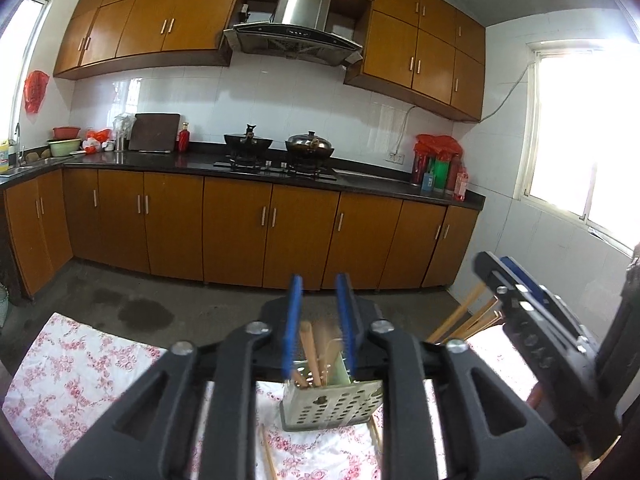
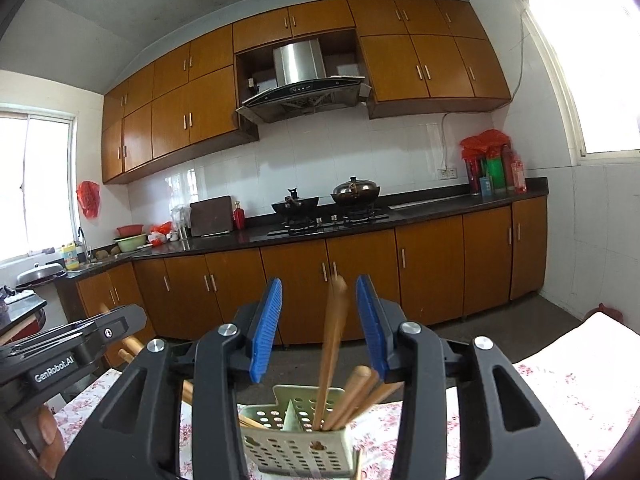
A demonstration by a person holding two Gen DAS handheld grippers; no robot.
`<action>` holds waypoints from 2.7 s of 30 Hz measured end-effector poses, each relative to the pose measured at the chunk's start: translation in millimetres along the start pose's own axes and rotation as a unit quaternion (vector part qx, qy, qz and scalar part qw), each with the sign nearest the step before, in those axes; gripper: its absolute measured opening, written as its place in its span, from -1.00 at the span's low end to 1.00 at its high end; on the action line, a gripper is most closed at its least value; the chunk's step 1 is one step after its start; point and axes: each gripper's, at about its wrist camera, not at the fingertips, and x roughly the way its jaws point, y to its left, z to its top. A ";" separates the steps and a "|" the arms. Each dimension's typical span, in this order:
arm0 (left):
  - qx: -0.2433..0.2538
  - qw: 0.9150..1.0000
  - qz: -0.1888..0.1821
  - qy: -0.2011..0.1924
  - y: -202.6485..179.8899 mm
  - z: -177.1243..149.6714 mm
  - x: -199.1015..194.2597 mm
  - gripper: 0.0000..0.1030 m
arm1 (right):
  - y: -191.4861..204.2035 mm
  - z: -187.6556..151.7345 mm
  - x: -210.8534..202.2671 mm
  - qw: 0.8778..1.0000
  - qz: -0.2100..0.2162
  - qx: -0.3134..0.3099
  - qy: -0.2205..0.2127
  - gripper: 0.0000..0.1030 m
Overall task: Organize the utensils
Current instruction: 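Open both tools to drop the chopsticks into the green holder, then lower both tools and pinch the last two chopsticks on the tablecloth, then hold both pinched chopsticks against the tablecloth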
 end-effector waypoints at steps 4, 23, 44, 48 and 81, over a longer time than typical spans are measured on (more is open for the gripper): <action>-0.006 1.000 0.009 -0.009 5.6 1.1 -22.7 -0.42 | -11.1 5.6 -20.9 1.000 -0.008 0.007 0.009 -0.10; -0.031 0.975 0.074 0.206 57.1 -193.6 -56.8 -0.19 | -18.4 -197.9 -14.2 0.926 0.023 -0.004 0.377 -0.57; 0.016 0.953 0.091 0.289 17.9 -237.5 -11.0 -0.84 | -65.0 -203.6 -20.1 0.929 -0.043 0.009 0.366 -0.84; 0.009 0.952 0.121 0.282 48.5 -227.0 2.6 -0.84 | -64.6 -203.6 -11.6 0.930 -0.048 0.000 0.364 -0.84; -0.010 0.953 0.133 0.272 90.2 -219.5 19.6 -0.63 | -73.2 -202.6 7.1 0.929 -0.071 -0.012 0.362 -0.83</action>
